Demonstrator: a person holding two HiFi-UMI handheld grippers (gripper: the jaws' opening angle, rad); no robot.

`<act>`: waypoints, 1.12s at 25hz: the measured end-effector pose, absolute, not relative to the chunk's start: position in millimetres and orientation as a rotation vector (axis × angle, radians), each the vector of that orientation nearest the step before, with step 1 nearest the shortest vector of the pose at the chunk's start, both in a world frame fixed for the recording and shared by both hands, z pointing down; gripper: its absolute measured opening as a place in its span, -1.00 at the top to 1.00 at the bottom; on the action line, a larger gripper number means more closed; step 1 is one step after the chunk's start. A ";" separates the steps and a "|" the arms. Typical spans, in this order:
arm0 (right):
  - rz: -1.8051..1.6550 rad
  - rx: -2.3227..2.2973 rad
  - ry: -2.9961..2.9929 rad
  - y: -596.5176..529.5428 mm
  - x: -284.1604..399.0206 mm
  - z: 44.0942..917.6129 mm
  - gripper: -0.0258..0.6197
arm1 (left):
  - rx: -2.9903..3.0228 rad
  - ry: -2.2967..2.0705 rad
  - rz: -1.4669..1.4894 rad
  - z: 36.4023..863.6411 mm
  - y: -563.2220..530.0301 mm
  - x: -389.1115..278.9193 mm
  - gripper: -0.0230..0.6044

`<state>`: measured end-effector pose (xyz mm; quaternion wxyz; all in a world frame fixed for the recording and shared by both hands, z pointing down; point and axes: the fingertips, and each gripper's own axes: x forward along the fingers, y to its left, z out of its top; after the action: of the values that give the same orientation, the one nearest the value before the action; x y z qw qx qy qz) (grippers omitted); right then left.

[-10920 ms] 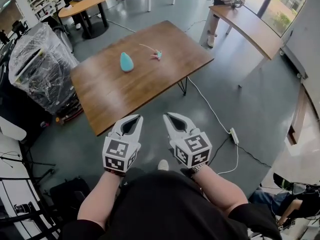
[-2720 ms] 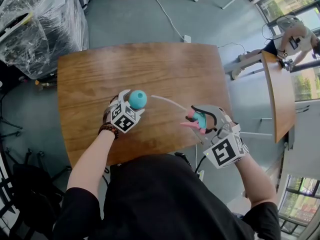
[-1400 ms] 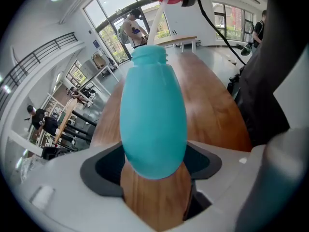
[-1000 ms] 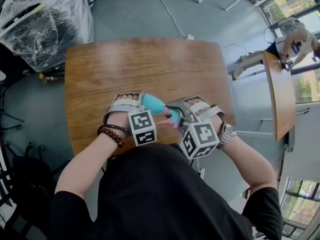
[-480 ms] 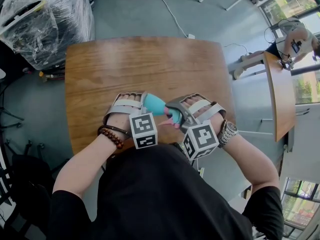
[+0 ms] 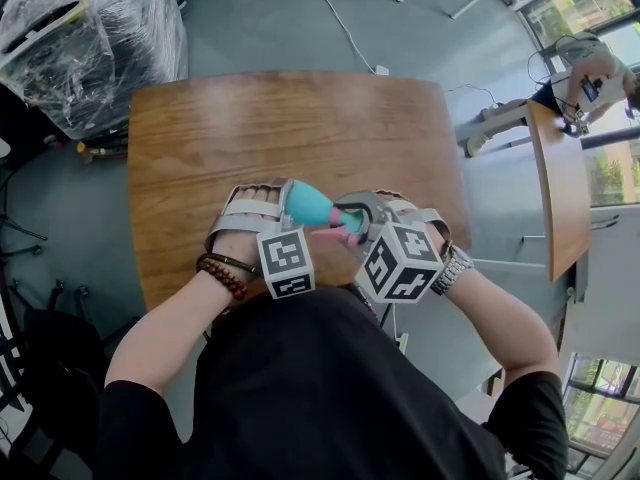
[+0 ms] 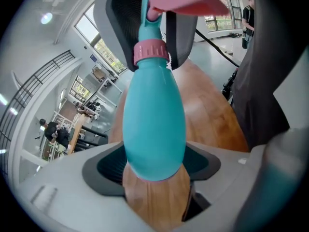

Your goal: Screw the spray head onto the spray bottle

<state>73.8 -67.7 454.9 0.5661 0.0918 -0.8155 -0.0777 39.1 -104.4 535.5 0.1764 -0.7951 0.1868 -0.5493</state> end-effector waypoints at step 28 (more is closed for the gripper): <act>0.632 0.593 -2.024 -82.0 78.6 460.2 0.13 | -2.420 0.525 -1.570 559.4 -89.5 55.3 -0.32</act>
<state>78.6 -82.0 460.2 0.4528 0.2399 -0.8196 0.2561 55.3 -89.5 559.4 0.1045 -0.8208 0.1782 -0.5326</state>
